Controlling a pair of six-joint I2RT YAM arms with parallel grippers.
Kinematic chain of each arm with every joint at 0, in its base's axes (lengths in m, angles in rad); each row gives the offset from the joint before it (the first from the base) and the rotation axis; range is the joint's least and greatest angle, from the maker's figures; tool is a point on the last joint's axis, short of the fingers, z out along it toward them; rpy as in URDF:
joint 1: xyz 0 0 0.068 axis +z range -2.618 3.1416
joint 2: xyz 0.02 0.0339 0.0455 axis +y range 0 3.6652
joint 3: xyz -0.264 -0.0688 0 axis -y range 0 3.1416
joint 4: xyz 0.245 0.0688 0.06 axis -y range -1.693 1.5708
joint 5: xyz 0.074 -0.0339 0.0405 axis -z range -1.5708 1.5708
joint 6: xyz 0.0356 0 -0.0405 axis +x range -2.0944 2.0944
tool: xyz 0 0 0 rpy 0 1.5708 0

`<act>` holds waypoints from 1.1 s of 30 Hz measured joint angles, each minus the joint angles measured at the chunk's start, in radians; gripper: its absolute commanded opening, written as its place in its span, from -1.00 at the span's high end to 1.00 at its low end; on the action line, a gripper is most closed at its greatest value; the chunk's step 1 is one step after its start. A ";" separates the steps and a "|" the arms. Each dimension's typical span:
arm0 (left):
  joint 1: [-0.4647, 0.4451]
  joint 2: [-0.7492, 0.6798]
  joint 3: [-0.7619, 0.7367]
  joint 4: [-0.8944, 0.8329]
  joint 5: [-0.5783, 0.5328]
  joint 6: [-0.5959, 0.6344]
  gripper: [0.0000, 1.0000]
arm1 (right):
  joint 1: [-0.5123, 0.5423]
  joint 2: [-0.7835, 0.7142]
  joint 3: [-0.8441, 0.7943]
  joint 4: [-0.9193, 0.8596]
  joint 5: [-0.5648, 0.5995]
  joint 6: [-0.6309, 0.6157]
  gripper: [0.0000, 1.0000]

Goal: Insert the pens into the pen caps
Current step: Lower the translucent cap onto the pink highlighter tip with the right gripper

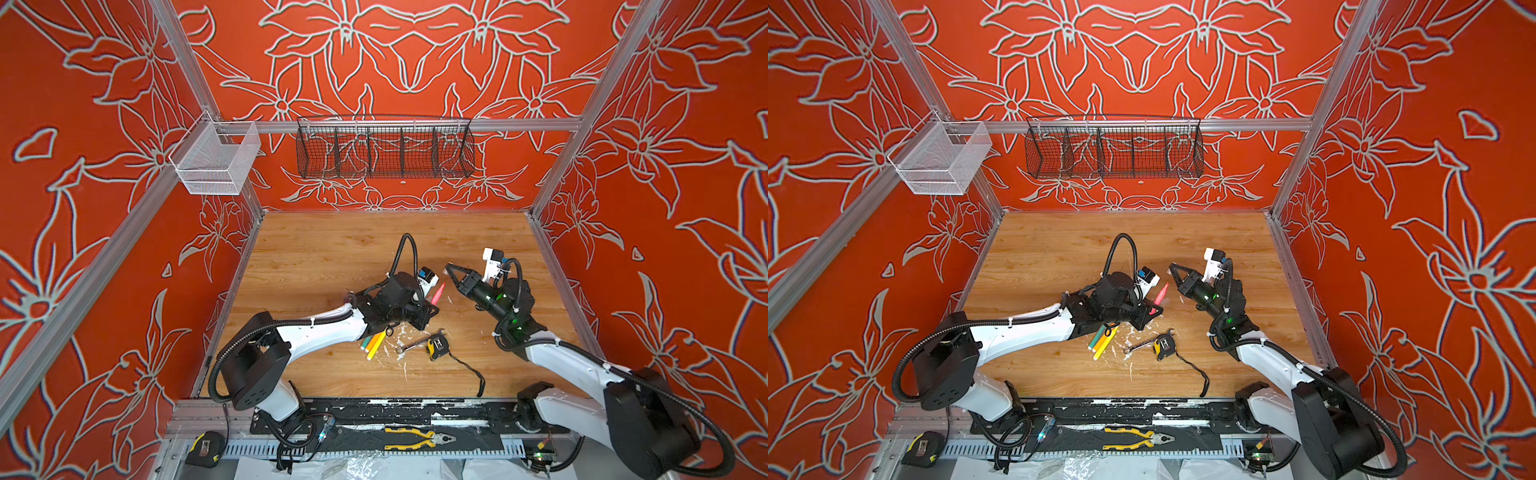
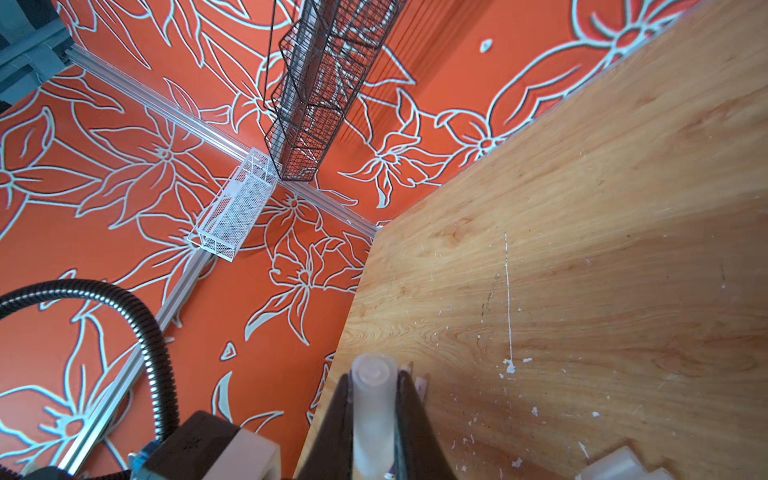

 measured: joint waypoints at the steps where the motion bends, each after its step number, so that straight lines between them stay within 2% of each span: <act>1: 0.000 0.000 0.000 0.000 -0.005 0.000 1.00 | 0.000 0.014 0.000 0.011 -0.007 0.005 1.00; 22: 0.000 -0.021 -0.001 -0.014 -0.115 0.001 1.00 | 0.015 0.185 0.000 0.185 -0.113 0.080 1.00; 28: 0.000 -0.022 -0.001 -0.014 -0.119 0.002 1.00 | 0.015 0.156 0.000 0.185 -0.114 0.076 1.00; 33: 0.000 -0.023 -0.001 -0.014 -0.105 0.008 1.00 | 0.015 0.053 0.000 0.130 -0.100 0.046 1.00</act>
